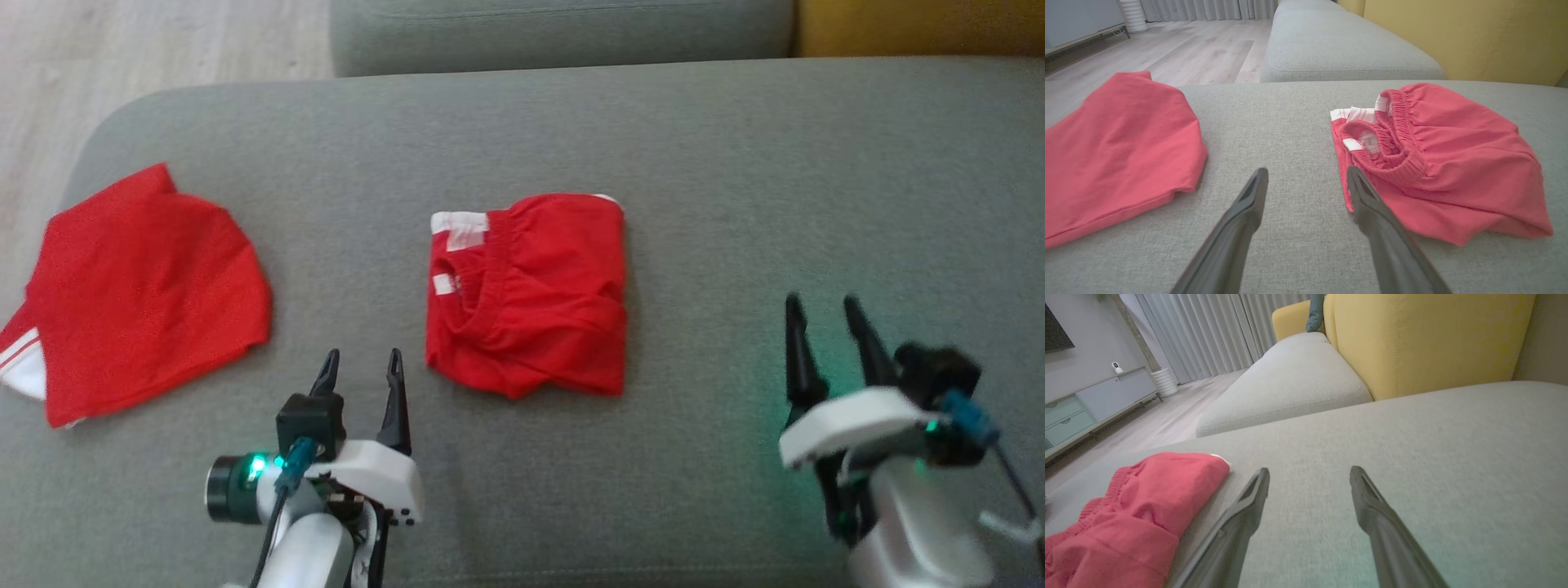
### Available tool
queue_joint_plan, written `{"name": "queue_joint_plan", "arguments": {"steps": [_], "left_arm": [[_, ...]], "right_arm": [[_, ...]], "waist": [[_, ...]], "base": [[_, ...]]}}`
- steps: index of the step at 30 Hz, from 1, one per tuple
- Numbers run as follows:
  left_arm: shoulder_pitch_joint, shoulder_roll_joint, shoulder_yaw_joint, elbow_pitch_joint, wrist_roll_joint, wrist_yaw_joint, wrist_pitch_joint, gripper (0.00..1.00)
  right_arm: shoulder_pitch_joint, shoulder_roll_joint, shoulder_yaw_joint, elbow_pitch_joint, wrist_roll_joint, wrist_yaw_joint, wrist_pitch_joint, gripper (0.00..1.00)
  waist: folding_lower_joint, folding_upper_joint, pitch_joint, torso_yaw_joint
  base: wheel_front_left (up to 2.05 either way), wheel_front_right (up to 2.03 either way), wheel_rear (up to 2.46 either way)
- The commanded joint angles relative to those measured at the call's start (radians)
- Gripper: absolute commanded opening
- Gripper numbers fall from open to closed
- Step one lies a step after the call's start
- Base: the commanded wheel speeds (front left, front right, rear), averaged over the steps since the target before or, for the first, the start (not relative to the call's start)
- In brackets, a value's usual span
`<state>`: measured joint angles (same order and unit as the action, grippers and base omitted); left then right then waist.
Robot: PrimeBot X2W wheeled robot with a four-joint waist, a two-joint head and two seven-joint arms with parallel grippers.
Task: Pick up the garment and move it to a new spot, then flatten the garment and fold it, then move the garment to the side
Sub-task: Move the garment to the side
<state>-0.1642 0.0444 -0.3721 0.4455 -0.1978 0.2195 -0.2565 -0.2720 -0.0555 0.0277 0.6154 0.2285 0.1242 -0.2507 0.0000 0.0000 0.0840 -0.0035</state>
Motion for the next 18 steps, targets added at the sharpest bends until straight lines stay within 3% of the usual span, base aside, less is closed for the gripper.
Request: {"name": "queue_joint_plan", "arguments": {"steps": [1,8,18], "left_arm": [[-0.011,0.006,0.040,-0.037,0.002,0.001,-0.005,1.00],[0.009,0.006,0.059,-0.049,0.001,-0.011,-0.005,1.00],[-0.013,0.006,-0.001,-0.054,-0.017,-0.015,-0.005,1.00]], "right_arm": [[0.003,0.005,0.040,-0.028,-0.007,0.007,-0.011,1.00],[0.022,0.005,0.071,-0.031,0.014,0.007,-0.011,1.00],[-0.067,0.005,0.174,0.002,0.068,0.007,-0.011,1.00]], "waist": [[0.0000,0.0000,-0.001,-0.016],[0.0000,0.0000,0.005,-0.014],[0.0000,0.0000,0.051,0.111]], "base": [[0.00,0.00,0.00],[0.00,0.00,0.00],[0.00,0.00,0.00]]}}
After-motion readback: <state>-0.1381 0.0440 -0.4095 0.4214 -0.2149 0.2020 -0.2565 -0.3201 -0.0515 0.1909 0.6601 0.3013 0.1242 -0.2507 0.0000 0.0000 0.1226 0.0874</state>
